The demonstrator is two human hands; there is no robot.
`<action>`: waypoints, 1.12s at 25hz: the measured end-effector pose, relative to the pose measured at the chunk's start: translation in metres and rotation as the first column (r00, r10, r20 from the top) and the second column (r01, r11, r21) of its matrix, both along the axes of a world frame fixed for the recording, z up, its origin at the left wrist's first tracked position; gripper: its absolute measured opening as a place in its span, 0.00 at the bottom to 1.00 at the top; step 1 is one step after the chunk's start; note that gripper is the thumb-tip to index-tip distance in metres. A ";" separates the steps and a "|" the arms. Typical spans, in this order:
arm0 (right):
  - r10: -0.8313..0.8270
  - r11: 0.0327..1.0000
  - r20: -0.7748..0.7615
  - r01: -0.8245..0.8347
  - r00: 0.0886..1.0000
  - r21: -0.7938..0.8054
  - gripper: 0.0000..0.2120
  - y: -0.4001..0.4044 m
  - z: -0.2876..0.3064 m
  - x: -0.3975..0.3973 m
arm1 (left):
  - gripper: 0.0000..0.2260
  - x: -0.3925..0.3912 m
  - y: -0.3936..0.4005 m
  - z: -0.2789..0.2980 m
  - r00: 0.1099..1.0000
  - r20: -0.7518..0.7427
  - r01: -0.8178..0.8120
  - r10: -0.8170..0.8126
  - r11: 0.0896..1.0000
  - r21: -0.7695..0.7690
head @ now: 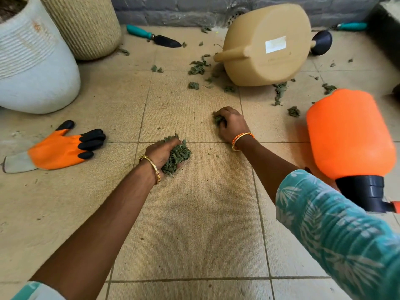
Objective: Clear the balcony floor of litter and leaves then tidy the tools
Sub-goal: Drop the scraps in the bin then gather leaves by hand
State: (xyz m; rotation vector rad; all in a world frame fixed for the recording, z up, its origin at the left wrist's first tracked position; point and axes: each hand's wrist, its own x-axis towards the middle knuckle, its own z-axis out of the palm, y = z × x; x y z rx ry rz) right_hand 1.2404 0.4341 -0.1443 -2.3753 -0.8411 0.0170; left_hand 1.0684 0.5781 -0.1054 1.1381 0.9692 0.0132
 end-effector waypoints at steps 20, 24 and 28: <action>0.091 0.955 -0.089 -0.112 0.992 -0.273 0.25 -0.016 0.001 -0.051 | 0.05 -0.020 0.010 -0.001 0.998 -0.010 -0.060 0.060 0.998 -0.029; 0.227 0.969 0.035 -0.222 0.973 -0.109 0.19 -0.062 -0.009 -0.079 | 0.05 -0.025 0.011 0.000 0.998 -0.011 -0.057 0.057 0.998 -0.035; 0.147 0.989 0.155 -0.145 0.977 -0.027 0.15 -0.072 -0.008 -0.094 | 0.04 -0.024 0.008 0.003 0.999 0.019 -0.039 0.040 0.998 -0.049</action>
